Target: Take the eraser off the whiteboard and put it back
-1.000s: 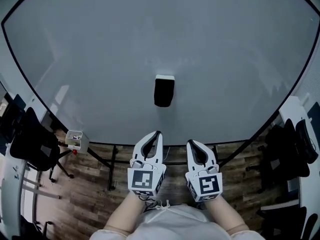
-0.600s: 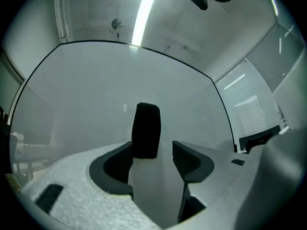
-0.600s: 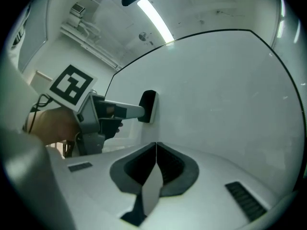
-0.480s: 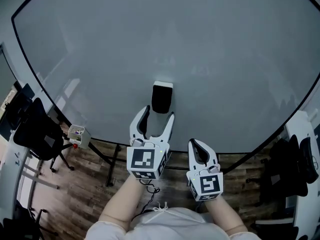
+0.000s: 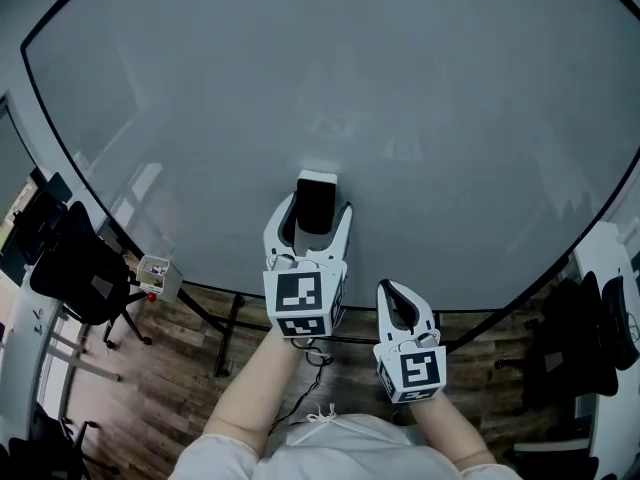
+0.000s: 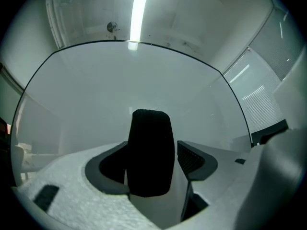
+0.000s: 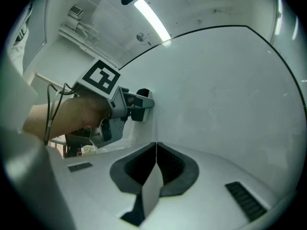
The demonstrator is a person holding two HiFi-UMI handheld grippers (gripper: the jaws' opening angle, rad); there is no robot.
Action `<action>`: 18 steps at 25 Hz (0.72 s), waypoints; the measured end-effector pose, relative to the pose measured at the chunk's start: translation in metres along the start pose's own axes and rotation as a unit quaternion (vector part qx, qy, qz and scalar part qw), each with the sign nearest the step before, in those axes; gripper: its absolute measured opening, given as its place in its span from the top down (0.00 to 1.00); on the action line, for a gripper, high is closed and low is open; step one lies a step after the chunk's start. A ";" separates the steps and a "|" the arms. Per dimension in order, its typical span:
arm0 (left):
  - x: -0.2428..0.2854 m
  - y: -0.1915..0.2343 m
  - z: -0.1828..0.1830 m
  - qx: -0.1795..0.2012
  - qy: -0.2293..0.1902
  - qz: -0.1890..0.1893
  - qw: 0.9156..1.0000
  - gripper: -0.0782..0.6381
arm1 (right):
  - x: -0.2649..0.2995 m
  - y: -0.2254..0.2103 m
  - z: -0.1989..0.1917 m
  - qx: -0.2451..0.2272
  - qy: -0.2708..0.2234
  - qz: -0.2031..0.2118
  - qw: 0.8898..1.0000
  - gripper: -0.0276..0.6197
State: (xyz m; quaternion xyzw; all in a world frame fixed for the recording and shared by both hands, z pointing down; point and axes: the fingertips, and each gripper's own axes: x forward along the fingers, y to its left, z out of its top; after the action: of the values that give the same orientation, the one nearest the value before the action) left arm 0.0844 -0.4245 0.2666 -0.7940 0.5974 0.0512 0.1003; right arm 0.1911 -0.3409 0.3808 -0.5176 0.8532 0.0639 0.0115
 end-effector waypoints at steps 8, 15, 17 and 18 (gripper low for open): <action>0.002 0.010 -0.004 0.025 -0.010 0.044 0.999 0.50 | -0.001 0.002 -0.001 0.005 -0.003 0.005 1.000 0.91; -0.001 0.011 -0.001 0.016 -0.005 0.033 0.999 0.52 | -0.008 0.000 -0.008 0.016 0.004 -0.002 1.000 0.91; -0.005 0.012 -0.001 0.010 -0.006 0.027 1.000 0.52 | -0.010 0.002 -0.010 0.020 0.007 -0.001 1.000 0.91; -0.007 0.012 0.000 0.012 -0.009 0.027 1.000 0.52 | -0.011 0.003 -0.010 0.022 0.006 -0.001 1.000 0.91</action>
State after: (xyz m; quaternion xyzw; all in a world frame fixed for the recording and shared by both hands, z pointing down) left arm 0.0704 -0.4210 0.2663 -0.7758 0.6183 0.0539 0.1133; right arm 0.1938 -0.3310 0.3919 -0.5180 0.8541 0.0425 0.0179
